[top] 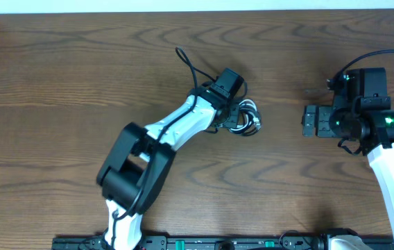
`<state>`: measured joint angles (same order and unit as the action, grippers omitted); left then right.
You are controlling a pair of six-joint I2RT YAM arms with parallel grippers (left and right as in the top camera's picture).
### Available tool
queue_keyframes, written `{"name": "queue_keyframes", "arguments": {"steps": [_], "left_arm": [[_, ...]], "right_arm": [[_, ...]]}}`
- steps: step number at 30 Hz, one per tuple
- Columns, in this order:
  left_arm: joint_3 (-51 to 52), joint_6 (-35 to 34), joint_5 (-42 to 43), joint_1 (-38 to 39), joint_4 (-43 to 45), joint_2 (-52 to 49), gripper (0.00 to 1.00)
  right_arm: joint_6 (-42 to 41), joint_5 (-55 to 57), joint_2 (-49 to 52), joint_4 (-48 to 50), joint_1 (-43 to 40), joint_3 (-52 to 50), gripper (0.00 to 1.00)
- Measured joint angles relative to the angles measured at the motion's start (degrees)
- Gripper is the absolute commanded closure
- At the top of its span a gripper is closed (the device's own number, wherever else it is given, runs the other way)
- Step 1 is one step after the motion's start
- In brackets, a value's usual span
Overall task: Untangle cables
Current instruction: 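Lower the left gripper onto the black-white cable bundle and grasp it, then move the right gripper to the bundle held by the left gripper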
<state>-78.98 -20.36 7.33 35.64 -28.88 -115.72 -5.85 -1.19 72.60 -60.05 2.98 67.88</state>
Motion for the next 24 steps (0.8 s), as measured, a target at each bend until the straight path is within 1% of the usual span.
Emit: {"name": "queue_keyframes", "arguments": {"steps": [2, 5, 10, 15, 17, 18, 21, 24], "left_arm": [[0.11, 1.42, 0.02, -0.09, -2.93, 2.75, 0.88], [0.09, 2.78, 0.04, -0.07, -6.23, 6.51, 0.91], [0.42, 3.74, 2.01, -0.07, -9.68, 7.72, 0.91], [1.84, 3.91, 3.54, -0.07, -10.32, 7.72, 0.91], [2.54, 3.93, 3.96, -0.07, -10.36, 7.72, 0.91], [2.71, 3.93, 4.09, -0.07, -10.49, 7.72, 0.91], [2.78, 3.93, 4.39, -0.07, -10.54, 7.72, 0.90], [2.80, 3.93, 4.39, -0.07, -10.80, 7.72, 0.92]], "right_arm": [[-0.11, -2.82, 0.00, 0.59, 0.00, 0.00, 0.01], [-0.44, -7.87, 0.00, 1.79, 0.00, 0.00, 0.01], [0.37, -15.76, 0.00, 6.45, 0.48, -0.96, 0.01], [3.67, -19.98, 1.11, 10.67, 3.13, -5.60, 0.01], [4.55, -20.81, 2.47, 13.62, 4.50, -8.00, 0.02], [5.07, -21.16, 3.43, 16.44, 5.40, -9.68, 0.05], [6.10, -21.66, 5.75, 23.08, 7.13, -13.40, 0.09], [6.60, -22.01, 8.22, 29.68, 8.85, -16.74, 0.09]]}}
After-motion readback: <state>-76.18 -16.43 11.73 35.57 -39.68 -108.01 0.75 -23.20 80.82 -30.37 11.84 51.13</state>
